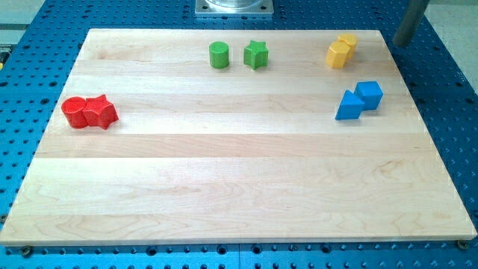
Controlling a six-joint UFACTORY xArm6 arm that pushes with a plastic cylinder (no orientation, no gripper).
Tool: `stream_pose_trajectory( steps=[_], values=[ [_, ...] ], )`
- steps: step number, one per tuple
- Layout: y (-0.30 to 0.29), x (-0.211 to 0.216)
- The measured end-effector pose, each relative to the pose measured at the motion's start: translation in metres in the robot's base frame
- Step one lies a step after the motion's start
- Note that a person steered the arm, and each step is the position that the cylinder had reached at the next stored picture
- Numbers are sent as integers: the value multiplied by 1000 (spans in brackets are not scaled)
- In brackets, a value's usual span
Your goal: Move the blue blocks towards the bottom right of the board
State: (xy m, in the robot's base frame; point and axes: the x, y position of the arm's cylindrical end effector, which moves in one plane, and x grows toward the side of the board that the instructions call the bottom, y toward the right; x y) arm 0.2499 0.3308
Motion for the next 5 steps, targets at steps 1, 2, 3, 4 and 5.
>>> stream_pose_trajectory(
  steps=[1, 2, 3, 4, 5],
  values=[
    [-28, 66],
    [-36, 84],
    [-41, 90],
    [-41, 100],
    [-53, 132]
  ],
)
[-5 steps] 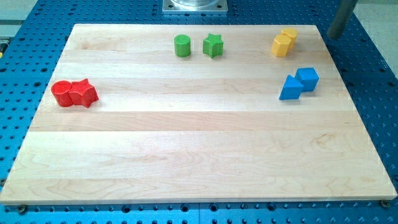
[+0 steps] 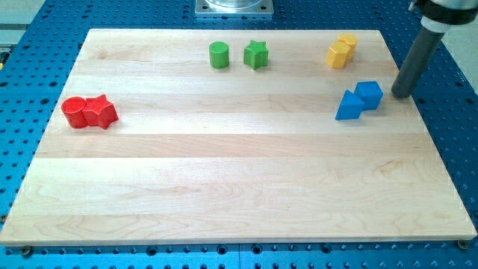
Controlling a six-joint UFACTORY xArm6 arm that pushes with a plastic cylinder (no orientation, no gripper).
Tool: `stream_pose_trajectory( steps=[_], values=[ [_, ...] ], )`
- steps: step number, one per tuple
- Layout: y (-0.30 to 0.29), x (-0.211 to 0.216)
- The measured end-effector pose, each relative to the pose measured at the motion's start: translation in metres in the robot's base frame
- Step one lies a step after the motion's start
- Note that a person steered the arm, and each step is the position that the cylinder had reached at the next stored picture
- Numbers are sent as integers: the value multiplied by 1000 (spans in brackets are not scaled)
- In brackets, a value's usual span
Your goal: Move the blue blocks towards the bottom right of the board
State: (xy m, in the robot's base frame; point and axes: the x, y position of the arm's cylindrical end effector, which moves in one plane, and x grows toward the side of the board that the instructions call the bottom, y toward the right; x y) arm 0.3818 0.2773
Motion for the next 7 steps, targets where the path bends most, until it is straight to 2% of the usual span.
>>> stream_pose_trajectory(
  steps=[1, 3, 4, 5, 6, 7],
  values=[
    [-38, 5],
    [-60, -53],
    [-90, -37],
    [-117, 21],
    [-106, 90],
    [-100, 96]
  ],
)
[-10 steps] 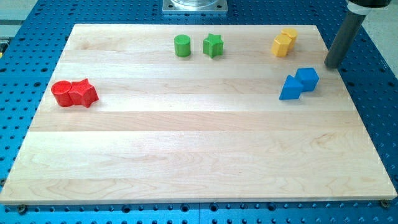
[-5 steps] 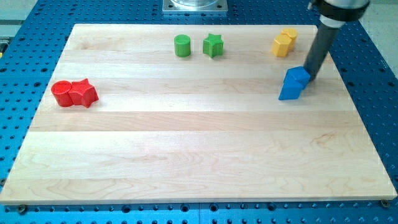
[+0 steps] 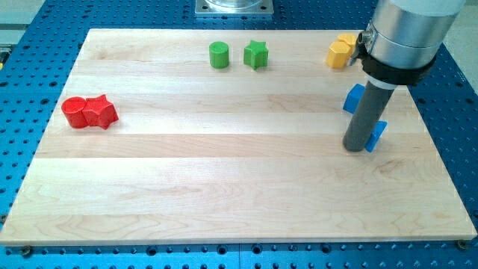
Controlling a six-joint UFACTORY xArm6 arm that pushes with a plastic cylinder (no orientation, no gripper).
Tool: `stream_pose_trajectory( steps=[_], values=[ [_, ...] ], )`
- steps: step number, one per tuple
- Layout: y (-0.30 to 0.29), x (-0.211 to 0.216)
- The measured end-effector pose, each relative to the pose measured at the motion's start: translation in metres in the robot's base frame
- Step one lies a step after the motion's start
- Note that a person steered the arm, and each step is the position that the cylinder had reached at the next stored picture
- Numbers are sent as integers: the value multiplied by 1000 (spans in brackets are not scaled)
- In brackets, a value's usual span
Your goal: Move the blue blocks towards the bottom right of the board
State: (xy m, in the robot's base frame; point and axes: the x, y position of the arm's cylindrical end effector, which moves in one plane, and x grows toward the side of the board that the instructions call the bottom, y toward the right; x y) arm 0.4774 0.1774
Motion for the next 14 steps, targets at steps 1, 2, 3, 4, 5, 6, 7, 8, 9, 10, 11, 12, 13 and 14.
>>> stream_pose_trajectory(
  steps=[1, 2, 3, 4, 5, 6, 7, 8, 9, 10, 11, 12, 13, 14],
  values=[
    [-9, -25],
    [-12, -65],
    [-15, -105],
    [-6, -128],
    [17, -122],
    [18, -53],
    [21, -22],
    [25, -24],
    [25, -55],
    [61, -56],
    [74, -10],
    [37, 29],
    [11, 59],
    [12, 38]
  ],
)
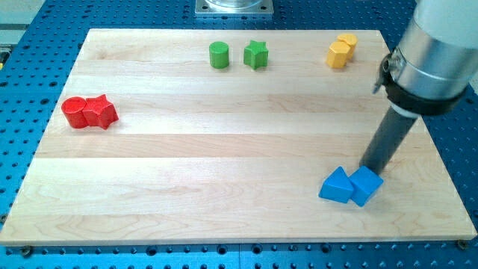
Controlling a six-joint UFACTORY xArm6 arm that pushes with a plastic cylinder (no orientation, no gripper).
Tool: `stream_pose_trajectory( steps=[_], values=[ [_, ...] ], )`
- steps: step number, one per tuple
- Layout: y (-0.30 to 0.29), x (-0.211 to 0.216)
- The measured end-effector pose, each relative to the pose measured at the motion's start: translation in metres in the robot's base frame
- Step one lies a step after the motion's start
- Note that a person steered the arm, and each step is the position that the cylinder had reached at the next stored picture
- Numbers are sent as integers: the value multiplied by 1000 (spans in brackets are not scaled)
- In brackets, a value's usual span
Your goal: Move the blue blocks towards the bottom right of the board
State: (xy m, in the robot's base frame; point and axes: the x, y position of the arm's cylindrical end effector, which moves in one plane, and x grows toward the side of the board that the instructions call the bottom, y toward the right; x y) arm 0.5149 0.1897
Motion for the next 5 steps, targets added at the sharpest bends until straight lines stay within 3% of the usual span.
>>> stream_pose_trajectory(
  steps=[2, 3, 5],
  values=[
    [-76, 9],
    [-101, 41],
    [-31, 46]
  ],
)
